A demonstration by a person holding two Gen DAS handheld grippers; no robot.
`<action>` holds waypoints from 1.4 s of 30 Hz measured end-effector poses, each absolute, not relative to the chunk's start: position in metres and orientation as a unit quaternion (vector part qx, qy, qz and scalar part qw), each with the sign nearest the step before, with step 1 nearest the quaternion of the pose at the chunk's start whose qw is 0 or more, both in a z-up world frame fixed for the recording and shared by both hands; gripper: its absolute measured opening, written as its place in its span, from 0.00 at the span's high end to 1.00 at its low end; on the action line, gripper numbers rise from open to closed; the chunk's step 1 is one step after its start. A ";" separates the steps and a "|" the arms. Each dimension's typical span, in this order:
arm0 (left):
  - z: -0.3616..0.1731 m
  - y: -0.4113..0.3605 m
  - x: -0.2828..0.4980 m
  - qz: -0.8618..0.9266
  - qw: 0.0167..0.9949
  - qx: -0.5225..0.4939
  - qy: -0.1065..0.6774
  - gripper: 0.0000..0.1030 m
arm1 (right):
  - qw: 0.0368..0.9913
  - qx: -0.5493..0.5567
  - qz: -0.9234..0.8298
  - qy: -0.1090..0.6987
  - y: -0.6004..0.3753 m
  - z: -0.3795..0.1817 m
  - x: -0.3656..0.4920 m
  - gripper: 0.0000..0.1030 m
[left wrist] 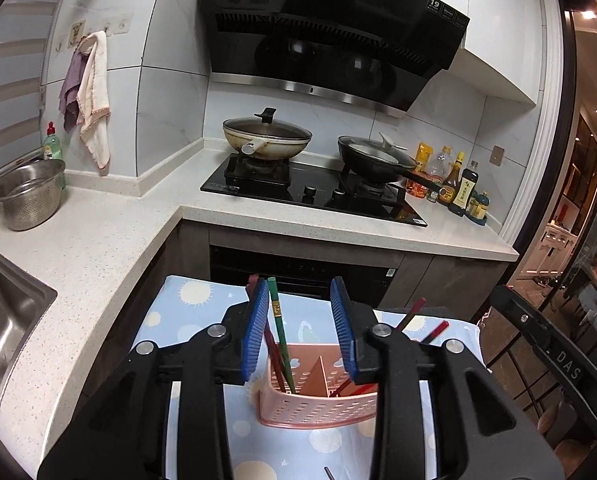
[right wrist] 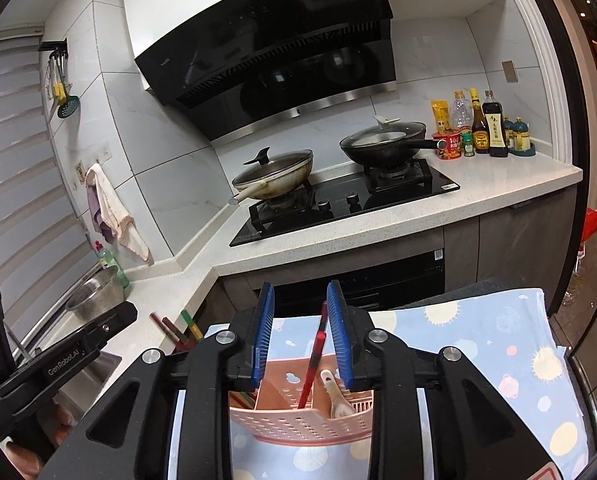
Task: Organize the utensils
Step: 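Open both tools to release the chopsticks and pull back to the cloth, then grasp a red chopstick with the left tool while the right tool grasps a dark red chopstick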
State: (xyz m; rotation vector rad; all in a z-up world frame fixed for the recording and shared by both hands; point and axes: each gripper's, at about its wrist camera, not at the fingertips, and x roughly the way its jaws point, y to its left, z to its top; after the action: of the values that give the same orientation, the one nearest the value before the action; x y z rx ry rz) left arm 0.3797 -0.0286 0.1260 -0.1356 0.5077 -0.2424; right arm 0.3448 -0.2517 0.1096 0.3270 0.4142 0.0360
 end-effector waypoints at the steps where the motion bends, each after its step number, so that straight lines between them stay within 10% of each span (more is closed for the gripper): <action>1: 0.126 -0.028 0.376 -0.119 0.958 -0.066 0.251 0.69 | 0.965 0.161 0.019 0.205 -0.251 0.110 0.341 0.73; 42: -0.080 -0.024 0.138 -0.133 0.873 -0.006 0.468 0.56 | 0.891 0.094 0.012 0.444 -0.214 -0.096 0.119 0.73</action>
State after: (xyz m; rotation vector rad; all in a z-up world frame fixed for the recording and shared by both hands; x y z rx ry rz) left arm 0.1381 -0.0242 -0.0805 -0.0121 0.9785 -0.2773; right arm 0.1191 -0.2137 -0.0959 0.1961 0.9223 0.0247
